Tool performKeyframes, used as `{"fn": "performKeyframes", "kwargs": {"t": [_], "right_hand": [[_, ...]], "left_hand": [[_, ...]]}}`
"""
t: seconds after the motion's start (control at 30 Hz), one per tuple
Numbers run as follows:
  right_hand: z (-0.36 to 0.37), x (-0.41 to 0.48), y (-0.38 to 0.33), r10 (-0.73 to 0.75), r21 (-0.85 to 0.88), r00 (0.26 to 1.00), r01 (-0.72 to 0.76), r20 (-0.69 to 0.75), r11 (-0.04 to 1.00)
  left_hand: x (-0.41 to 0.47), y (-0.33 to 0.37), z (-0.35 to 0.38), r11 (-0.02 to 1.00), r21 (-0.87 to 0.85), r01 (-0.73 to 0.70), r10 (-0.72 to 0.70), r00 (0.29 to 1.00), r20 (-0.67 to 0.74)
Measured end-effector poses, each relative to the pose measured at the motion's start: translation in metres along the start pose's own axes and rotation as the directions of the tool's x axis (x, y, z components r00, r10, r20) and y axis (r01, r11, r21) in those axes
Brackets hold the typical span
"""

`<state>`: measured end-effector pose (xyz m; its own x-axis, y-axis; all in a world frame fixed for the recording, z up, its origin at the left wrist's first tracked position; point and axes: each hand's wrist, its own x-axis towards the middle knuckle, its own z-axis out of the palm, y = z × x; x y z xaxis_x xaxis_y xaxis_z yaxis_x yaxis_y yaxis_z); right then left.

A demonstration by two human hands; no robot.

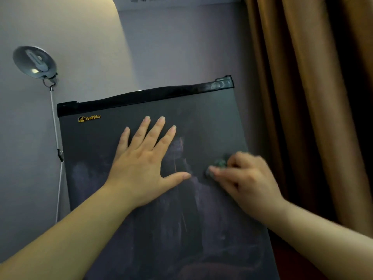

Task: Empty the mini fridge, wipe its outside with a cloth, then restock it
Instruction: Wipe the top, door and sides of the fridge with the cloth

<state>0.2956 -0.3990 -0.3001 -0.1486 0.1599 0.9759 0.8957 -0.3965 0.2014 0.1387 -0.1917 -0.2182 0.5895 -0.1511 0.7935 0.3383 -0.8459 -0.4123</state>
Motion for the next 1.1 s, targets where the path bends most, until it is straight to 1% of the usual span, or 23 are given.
{"fn": "performKeyframes", "kwargs": {"t": [0.07,0.1,0.13,0.17,0.23,0.27,0.3,0.33,0.4,0.47,0.53,0.57,0.63,0.67,0.7,0.73,0.8,0.83,0.87,0.93,1.0,1.07,1.1], "right_hand": [[-0.005,-0.020,-0.006,-0.104,0.006,0.987,0.104,0.123,0.995],[-0.008,-0.017,-0.002,-0.119,-0.009,0.984,0.122,0.135,0.993],[-0.010,-0.008,0.005,-0.095,-0.024,0.989,0.098,0.109,0.995],[-0.012,0.005,0.013,-0.034,-0.024,0.998,0.035,0.044,0.999],[-0.014,0.027,0.025,0.105,-0.008,0.991,-0.106,-0.087,0.994],[-0.013,0.030,0.024,0.131,-0.002,0.985,-0.132,-0.112,0.991],[-0.010,0.024,0.020,0.116,-0.005,0.988,-0.117,-0.106,0.993],[-0.009,0.013,0.012,0.062,-0.008,0.996,-0.063,-0.067,0.998],[-0.007,-0.018,-0.006,-0.077,0.005,0.994,0.077,0.081,0.997],[-0.010,-0.033,-0.008,-0.111,0.008,0.982,0.111,0.153,0.994],[-0.012,-0.025,0.003,-0.050,0.000,0.994,0.050,0.098,0.999],[-0.011,-0.018,0.010,0.010,0.014,1.000,-0.010,0.023,1.000],[-0.009,-0.009,0.017,0.133,0.055,0.987,-0.128,-0.095,0.990],[-0.008,-0.012,0.015,0.151,0.052,0.982,-0.146,-0.112,0.988],[-0.006,-0.020,0.010,0.138,0.035,0.986,-0.136,-0.089,0.990],[-0.005,-0.033,0.004,0.091,0.024,0.995,-0.090,-0.040,0.996],[-0.009,-0.055,-0.007,-0.045,0.011,0.995,0.045,0.093,0.999],[-0.013,-0.056,-0.003,-0.085,0.001,0.987,0.086,0.133,0.996],[-0.016,-0.049,0.004,-0.090,-0.003,0.986,0.092,0.139,0.996],[-0.018,-0.020,0.022,0.014,0.024,0.999,-0.015,0.033,1.000],[-0.023,0.016,0.041,0.176,0.055,0.980,-0.171,-0.094,0.984],[-0.024,0.032,0.050,0.244,0.065,0.963,-0.238,-0.116,0.969],[-0.023,0.029,0.049,0.238,0.059,0.965,-0.232,-0.111,0.971]], "left_hand": [[0.000,0.000,-0.001,1.000,0.009,-0.007,0.007,1.000,0.007],[0.000,0.000,-0.001,1.000,0.009,-0.007,0.007,1.000,0.011],[0.000,0.001,-0.002,1.000,0.004,-0.006,0.006,1.000,0.012],[0.000,0.002,-0.003,1.000,0.000,-0.004,0.004,1.000,0.011],[0.000,0.002,-0.004,1.000,0.016,-0.002,0.002,1.000,0.016],[0.000,0.001,-0.004,1.000,0.030,-0.001,0.001,1.000,0.017],[-0.001,0.000,-0.005,0.999,0.041,-0.003,0.002,1.000,0.019],[-0.001,-0.001,-0.005,0.999,0.046,-0.007,0.006,1.000,0.018],[-0.002,-0.002,-0.004,0.999,0.047,-0.012,0.011,1.000,0.021],[-0.004,-0.002,-0.004,0.999,0.038,-0.015,0.014,1.000,0.022],[-0.007,0.002,-0.003,0.999,0.028,-0.019,0.019,1.000,0.023],[-0.008,0.004,-0.003,0.999,0.028,-0.027,0.026,0.999,0.023],[-0.008,0.009,-0.002,0.998,0.034,-0.051,0.051,0.998,0.023],[-0.008,0.012,-0.002,0.997,0.033,-0.067,0.066,0.998,0.017],[-0.008,0.015,-0.002,0.996,0.031,-0.088,0.087,0.996,0.012],[-0.007,0.017,-0.002,0.993,0.032,-0.116,0.116,0.993,0.010],[-0.006,0.025,0.000,0.981,0.040,-0.188,0.188,0.982,0.009],[-0.007,0.029,0.001,0.973,0.048,-0.227,0.227,0.974,0.009],[-0.006,0.034,0.003,0.963,0.058,-0.262,0.262,0.965,0.012],[-0.005,0.044,0.007,0.949,0.079,-0.306,0.305,0.952,0.022],[-0.003,0.051,0.009,0.946,0.099,-0.308,0.306,0.951,0.031],[-0.002,0.055,0.011,0.948,0.117,-0.296,0.294,0.955,0.037],[-0.002,0.056,0.012,0.948,0.121,-0.293,0.291,0.956,0.036]]}}
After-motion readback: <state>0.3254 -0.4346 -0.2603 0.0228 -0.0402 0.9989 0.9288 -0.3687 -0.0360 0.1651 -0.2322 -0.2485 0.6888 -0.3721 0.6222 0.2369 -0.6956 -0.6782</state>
